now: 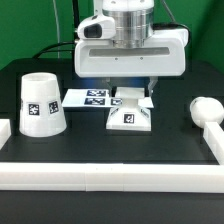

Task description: Assemble lamp

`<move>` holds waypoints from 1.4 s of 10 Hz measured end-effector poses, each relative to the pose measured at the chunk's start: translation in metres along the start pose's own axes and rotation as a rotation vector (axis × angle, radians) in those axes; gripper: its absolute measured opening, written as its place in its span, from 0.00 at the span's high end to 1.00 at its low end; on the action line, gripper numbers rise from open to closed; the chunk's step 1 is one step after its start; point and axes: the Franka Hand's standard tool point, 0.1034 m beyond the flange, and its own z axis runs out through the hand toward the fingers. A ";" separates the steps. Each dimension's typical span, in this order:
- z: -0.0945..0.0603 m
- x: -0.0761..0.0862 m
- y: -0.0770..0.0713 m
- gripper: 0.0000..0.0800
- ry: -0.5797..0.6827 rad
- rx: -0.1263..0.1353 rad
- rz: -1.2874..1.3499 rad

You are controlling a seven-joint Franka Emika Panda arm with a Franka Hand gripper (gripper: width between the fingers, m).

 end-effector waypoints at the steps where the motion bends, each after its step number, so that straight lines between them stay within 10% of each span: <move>1: 0.000 0.002 0.000 0.33 0.002 0.001 -0.006; 7: -0.009 0.096 -0.016 0.33 0.102 0.019 -0.051; 14: -0.014 0.156 -0.057 0.33 0.172 0.038 -0.043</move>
Offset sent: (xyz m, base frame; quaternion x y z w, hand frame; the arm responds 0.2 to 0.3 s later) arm 0.0470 -0.0049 -0.0154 -0.0095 0.0022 -0.0476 0.9988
